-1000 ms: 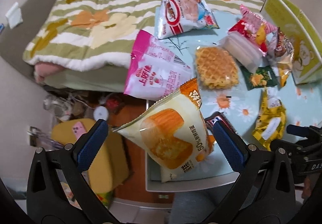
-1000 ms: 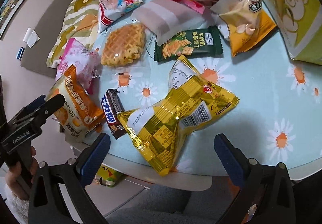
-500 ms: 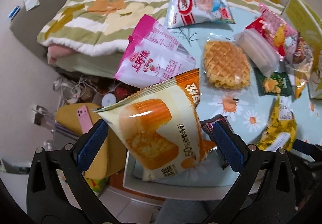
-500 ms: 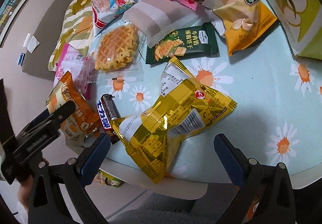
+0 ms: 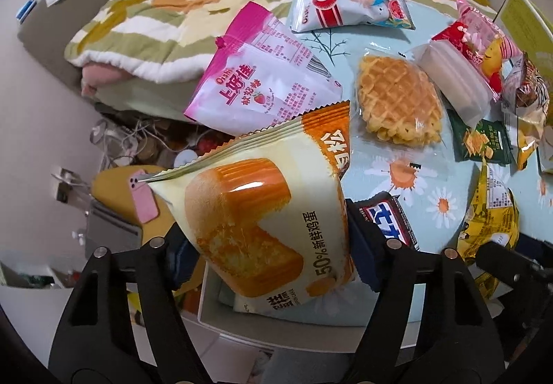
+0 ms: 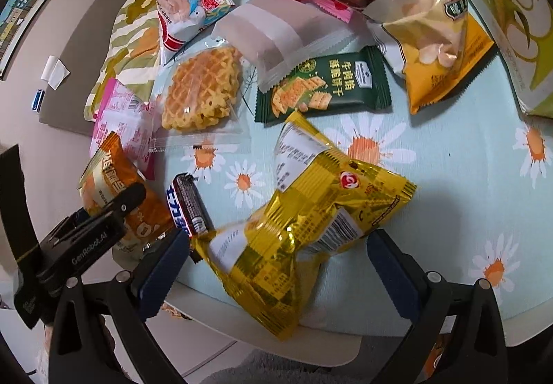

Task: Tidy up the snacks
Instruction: 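Grasp the orange cake packet with the left tool while the right tool grasps the gold foil bag, then carry both packets over the box and open both tools to drop them inside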

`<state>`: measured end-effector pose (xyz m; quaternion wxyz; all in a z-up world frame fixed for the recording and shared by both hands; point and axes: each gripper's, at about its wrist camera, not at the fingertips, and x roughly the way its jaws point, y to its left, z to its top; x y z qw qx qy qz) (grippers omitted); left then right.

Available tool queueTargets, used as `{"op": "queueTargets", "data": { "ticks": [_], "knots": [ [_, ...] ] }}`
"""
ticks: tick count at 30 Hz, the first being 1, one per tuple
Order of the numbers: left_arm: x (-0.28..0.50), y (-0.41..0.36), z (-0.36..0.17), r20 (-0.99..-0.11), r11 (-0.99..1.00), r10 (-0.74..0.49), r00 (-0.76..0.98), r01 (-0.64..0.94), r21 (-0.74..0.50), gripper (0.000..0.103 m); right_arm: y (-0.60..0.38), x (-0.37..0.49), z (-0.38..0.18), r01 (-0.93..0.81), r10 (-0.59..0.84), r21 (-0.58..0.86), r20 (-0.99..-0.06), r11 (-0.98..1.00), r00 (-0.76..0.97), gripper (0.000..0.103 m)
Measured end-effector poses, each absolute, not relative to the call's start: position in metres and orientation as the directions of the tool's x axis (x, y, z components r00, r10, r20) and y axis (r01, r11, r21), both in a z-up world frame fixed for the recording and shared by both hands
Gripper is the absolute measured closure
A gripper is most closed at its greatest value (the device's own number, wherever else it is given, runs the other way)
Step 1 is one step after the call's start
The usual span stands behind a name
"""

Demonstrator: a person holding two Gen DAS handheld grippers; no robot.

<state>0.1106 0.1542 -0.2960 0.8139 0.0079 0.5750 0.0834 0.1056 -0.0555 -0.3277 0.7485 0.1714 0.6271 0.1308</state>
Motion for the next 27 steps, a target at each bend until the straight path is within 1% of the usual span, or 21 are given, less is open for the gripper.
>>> {"op": "queueTargets", "data": {
  "ticks": [2, 5, 6, 8, 9, 12, 18, 27],
  "knots": [
    [0.11, 0.156, -0.294, -0.935, 0.987, 0.135, 0.329, -0.133, 0.096, 0.035, -0.054, 0.109, -0.329, 0.015, 0.404, 0.413, -0.897, 0.911, 0.181, 0.001],
    [0.107, 0.157, -0.289, -0.931, 0.986, 0.135, 0.34, -0.139, 0.093, 0.036, -0.05, 0.112, -0.333, 0.006, 0.399, 0.406, -0.9, 0.914, 0.175, 0.01],
    [0.107, 0.158, -0.287, -0.929, 0.986, 0.138, 0.343, -0.139, 0.095, 0.036, -0.048, 0.112, -0.334, -0.002, 0.389, 0.395, -0.905, 0.919, 0.172, 0.017],
    [0.106, 0.158, -0.283, -0.925, 0.985, 0.144, 0.351, -0.138, 0.101, 0.036, -0.044, 0.112, -0.332, -0.025, 0.369, 0.371, -0.911, 0.928, 0.183, 0.023],
    [0.105, 0.159, -0.28, -0.923, 0.985, 0.144, 0.356, -0.14, 0.1, 0.036, -0.042, 0.112, -0.332, -0.041, 0.356, 0.355, -0.916, 0.934, 0.185, 0.033],
    [0.103, 0.159, -0.272, -0.92, 0.985, 0.139, 0.367, -0.143, 0.092, 0.036, -0.037, 0.113, -0.331, -0.064, 0.333, 0.327, -0.922, 0.943, 0.198, 0.044],
    [0.1, 0.16, -0.257, -0.913, 0.988, 0.124, 0.389, -0.135, 0.076, 0.036, -0.037, 0.115, -0.329, -0.08, 0.329, 0.319, -0.921, 0.944, 0.212, 0.051],
    [0.102, 0.152, -0.223, -0.888, 0.995, 0.084, 0.452, -0.083, 0.052, 0.036, -0.051, 0.114, -0.294, -0.05, 0.335, 0.337, -0.888, 0.94, 0.316, 0.053]
  ]
}}
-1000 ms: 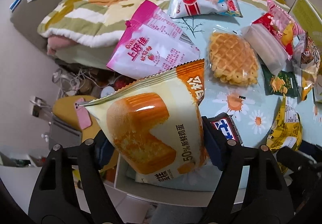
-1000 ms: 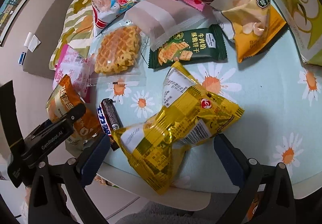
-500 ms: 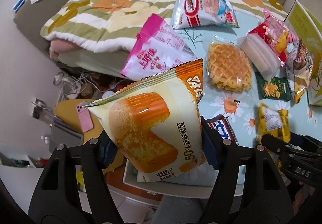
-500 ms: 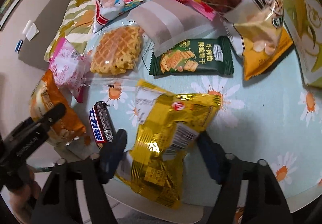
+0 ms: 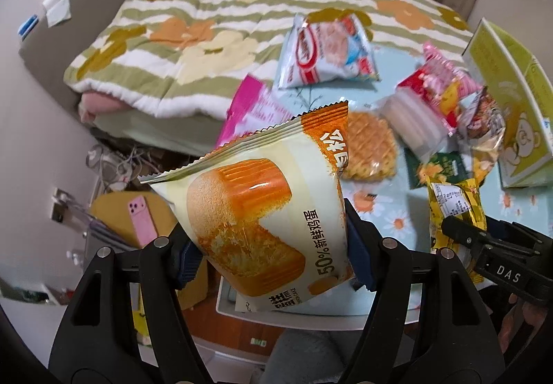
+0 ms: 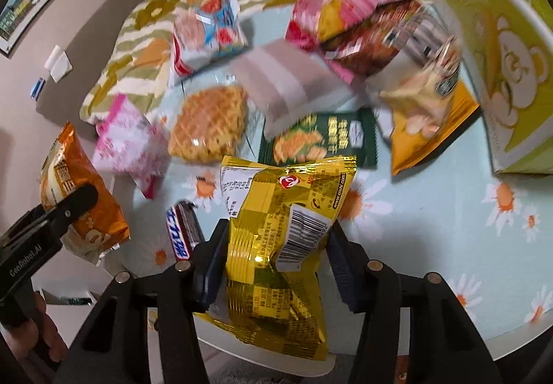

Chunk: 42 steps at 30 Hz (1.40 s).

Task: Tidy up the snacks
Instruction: 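Carry both packets over the box and open both tools to drop them inside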

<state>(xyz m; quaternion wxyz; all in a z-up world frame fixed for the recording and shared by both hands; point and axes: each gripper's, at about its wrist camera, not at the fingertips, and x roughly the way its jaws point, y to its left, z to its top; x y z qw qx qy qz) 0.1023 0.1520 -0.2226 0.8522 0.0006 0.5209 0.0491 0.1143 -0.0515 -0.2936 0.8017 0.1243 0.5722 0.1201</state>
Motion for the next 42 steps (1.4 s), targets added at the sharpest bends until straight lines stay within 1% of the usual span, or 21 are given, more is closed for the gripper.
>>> {"op": "queueTargets", "data": {
  "ticks": [5, 10, 13, 19, 25, 29, 34, 38, 42],
  "knots": [
    [0.108, 0.141, -0.194, -0.857, 0.999, 0.036, 0.514, -0.028, 0.025, 0.036, -0.059, 0.112, -0.257, -0.049, 0.323, 0.332, -0.859, 0.942, 0.396, 0.053],
    [0.124, 0.122, -0.161, -0.818, 0.997, -0.069, 0.571, 0.061, -0.041, 0.036, -0.076, 0.113, -0.218, -0.023, 0.298, 0.326, -0.83, 0.945, 0.473, 0.053],
    [0.135, 0.105, -0.142, -0.79, 0.991, -0.116, 0.602, 0.119, -0.055, 0.036, -0.093, 0.115, -0.193, -0.019, 0.295, 0.335, -0.801, 0.942, 0.521, 0.053],
    [0.155, 0.054, -0.104, -0.742, 0.976, -0.179, 0.647, 0.212, -0.05, 0.036, -0.132, 0.123, -0.154, -0.034, 0.285, 0.333, -0.747, 0.942, 0.601, 0.053],
    [0.175, -0.015, -0.082, -0.712, 0.966, -0.221, 0.666, 0.251, -0.066, 0.036, -0.2, 0.132, -0.124, -0.046, 0.271, 0.322, -0.703, 0.946, 0.658, 0.053],
    [0.192, -0.074, -0.077, -0.701, 0.957, -0.262, 0.664, 0.273, -0.099, 0.036, -0.256, 0.144, -0.11, -0.053, 0.254, 0.299, -0.688, 0.953, 0.68, 0.053],
    [0.217, -0.144, -0.082, -0.704, 0.944, -0.311, 0.639, 0.297, -0.147, 0.036, -0.318, 0.159, -0.106, -0.037, 0.235, 0.29, -0.688, 0.956, 0.686, 0.053],
    [0.239, -0.192, -0.09, -0.719, 0.94, -0.323, 0.615, 0.299, -0.167, 0.036, -0.361, 0.178, -0.113, -0.021, 0.238, 0.303, -0.702, 0.953, 0.671, 0.053],
    [0.26, -0.228, -0.107, -0.762, 0.935, -0.332, 0.556, 0.299, -0.189, 0.036, -0.391, 0.195, -0.129, 0.001, 0.255, 0.338, -0.713, 0.941, 0.653, 0.053]
  ]
}}
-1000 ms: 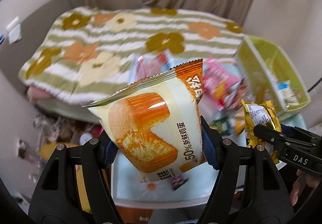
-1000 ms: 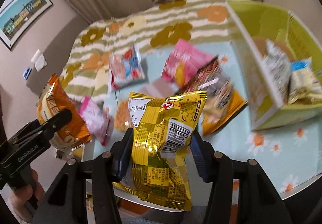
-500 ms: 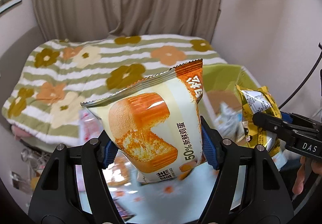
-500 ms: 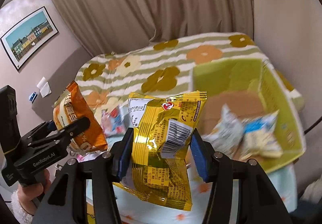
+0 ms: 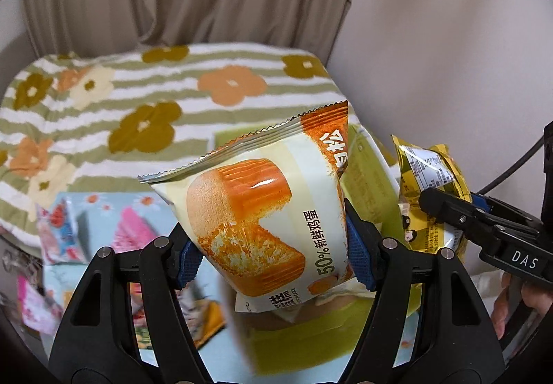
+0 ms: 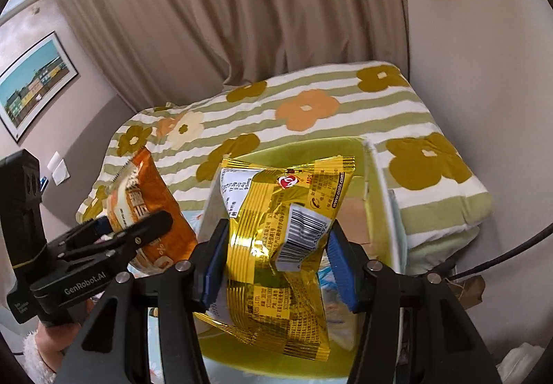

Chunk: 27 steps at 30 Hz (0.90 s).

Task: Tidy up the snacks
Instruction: 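Carry both packets over the box and open both tools to drop them inside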

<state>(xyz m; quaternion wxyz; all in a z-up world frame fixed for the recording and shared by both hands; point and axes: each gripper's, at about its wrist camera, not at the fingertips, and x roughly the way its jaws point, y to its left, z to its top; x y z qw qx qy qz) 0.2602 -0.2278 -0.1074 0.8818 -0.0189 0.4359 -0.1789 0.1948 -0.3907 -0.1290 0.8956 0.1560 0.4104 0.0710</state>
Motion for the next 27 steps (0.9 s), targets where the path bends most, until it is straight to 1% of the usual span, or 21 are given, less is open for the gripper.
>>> {"op": "queueTargets", "data": {
  "ticks": [4, 6, 8, 9, 10, 15, 18, 24, 27],
  "knots": [
    [0.278, -0.252, -0.128, -0.805, 0.932, -0.323, 0.497, 0.317, -0.178, 0.036, -0.408, 0.205, -0.142, 0.021, 0.262, 0.357, -0.725, 0.934, 0.637, 0.053],
    [0.286, -0.258, -0.14, -0.821, 0.925, -0.338, 0.46, 0.323, -0.2, 0.034, -0.414, 0.208, -0.148, 0.03, 0.266, 0.364, -0.732, 0.931, 0.628, 0.053],
    [0.292, -0.261, -0.15, -0.832, 0.921, -0.351, 0.43, 0.321, -0.222, 0.024, -0.418, 0.21, -0.151, 0.039, 0.264, 0.366, -0.738, 0.93, 0.621, 0.053],
    [0.292, -0.263, -0.154, -0.838, 0.923, -0.342, 0.425, 0.318, -0.216, 0.009, -0.421, 0.211, -0.153, 0.044, 0.261, 0.365, -0.742, 0.93, 0.617, 0.053],
    [0.293, -0.265, -0.156, -0.84, 0.926, -0.332, 0.429, 0.318, -0.203, 0.001, -0.423, 0.212, -0.154, 0.051, 0.26, 0.366, -0.745, 0.929, 0.615, 0.053],
    [0.284, -0.268, -0.157, -0.845, 0.933, -0.286, 0.451, 0.333, -0.137, 0.001, -0.431, 0.214, -0.158, 0.057, 0.266, 0.373, -0.752, 0.926, 0.603, 0.053],
    [0.277, -0.265, -0.154, -0.839, 0.932, -0.291, 0.46, 0.336, -0.138, 0.001, -0.427, 0.216, -0.161, 0.042, 0.267, 0.36, -0.76, 0.932, 0.593, 0.053],
    [0.272, -0.26, -0.147, -0.835, 0.935, -0.262, 0.483, 0.34, -0.097, 0.001, -0.42, 0.226, -0.163, 0.016, 0.272, 0.344, -0.769, 0.939, 0.578, 0.053],
    [0.272, -0.256, -0.146, -0.834, 0.936, -0.264, 0.483, 0.337, -0.102, 0.001, -0.417, 0.234, -0.164, 0.01, 0.272, 0.339, -0.772, 0.941, 0.574, 0.053]
  ]
}}
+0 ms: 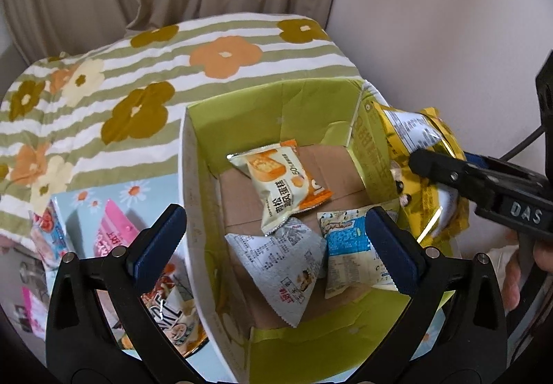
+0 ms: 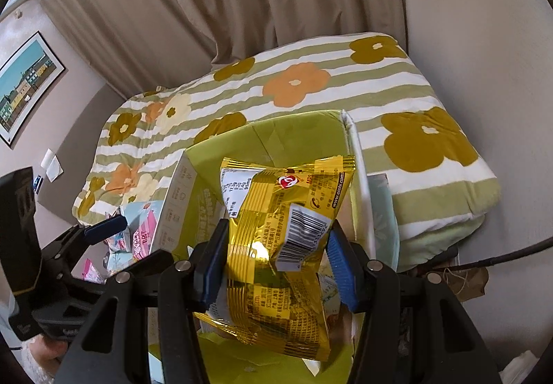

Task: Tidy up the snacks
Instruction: 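Carry both packets over the box and open both tools to drop them inside, then withdraw both tools from the box back toward the remaining snacks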

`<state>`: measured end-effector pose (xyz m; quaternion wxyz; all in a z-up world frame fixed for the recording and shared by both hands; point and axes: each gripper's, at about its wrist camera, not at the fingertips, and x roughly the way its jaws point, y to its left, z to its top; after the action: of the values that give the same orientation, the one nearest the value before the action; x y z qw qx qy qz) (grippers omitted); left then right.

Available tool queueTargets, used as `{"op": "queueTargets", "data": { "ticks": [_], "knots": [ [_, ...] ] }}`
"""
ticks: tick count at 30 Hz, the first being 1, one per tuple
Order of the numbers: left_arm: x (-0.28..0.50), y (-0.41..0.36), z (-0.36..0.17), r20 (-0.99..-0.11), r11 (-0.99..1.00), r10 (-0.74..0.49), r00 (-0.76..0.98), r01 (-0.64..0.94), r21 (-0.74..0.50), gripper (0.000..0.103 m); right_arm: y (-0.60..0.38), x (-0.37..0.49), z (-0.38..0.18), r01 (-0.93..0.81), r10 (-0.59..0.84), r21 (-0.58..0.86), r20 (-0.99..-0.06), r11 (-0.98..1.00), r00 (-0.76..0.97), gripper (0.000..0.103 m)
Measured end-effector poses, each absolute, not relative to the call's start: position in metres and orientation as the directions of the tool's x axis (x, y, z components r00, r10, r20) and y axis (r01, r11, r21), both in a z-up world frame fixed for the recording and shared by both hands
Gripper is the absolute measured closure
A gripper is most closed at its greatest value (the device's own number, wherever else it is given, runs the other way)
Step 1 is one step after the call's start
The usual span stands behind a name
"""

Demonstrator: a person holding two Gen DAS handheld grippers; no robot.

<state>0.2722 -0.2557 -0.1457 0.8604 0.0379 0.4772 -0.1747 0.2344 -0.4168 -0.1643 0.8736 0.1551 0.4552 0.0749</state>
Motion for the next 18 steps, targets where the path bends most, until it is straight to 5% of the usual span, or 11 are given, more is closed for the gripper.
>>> {"op": "queueTargets", "data": {
  "ticks": [3, 5, 6, 7, 18],
  "knots": [
    [0.273, -0.249, -0.149, -0.84, 0.936, -0.275, 0.468, 0.329, -0.124, 0.001, -0.412, 0.243, -0.169, 0.01, 0.258, 0.319, -0.785, 0.948, 0.564, 0.052],
    [0.272, -0.244, -0.152, -0.843, 0.938, -0.276, 0.462, 0.323, -0.13, 0.001, -0.407, 0.24, -0.171, 0.006, 0.228, 0.283, -0.783, 0.959, 0.579, 0.033],
    [0.271, -0.243, -0.152, -0.843, 0.938, -0.276, 0.461, 0.321, -0.131, 0.001, -0.405, 0.237, -0.17, -0.014, 0.232, 0.279, -0.767, 0.96, 0.598, 0.01],
    [0.269, -0.241, -0.153, -0.843, 0.939, -0.275, 0.462, 0.318, -0.131, 0.001, -0.404, 0.233, -0.168, -0.027, 0.239, 0.282, -0.752, 0.959, 0.614, 0.0],
    [0.247, -0.226, -0.149, -0.831, 0.94, -0.28, 0.481, 0.312, -0.136, 0.001, -0.412, 0.202, -0.152, -0.014, 0.231, 0.287, -0.743, 0.958, 0.628, 0.0]
  ]
}}
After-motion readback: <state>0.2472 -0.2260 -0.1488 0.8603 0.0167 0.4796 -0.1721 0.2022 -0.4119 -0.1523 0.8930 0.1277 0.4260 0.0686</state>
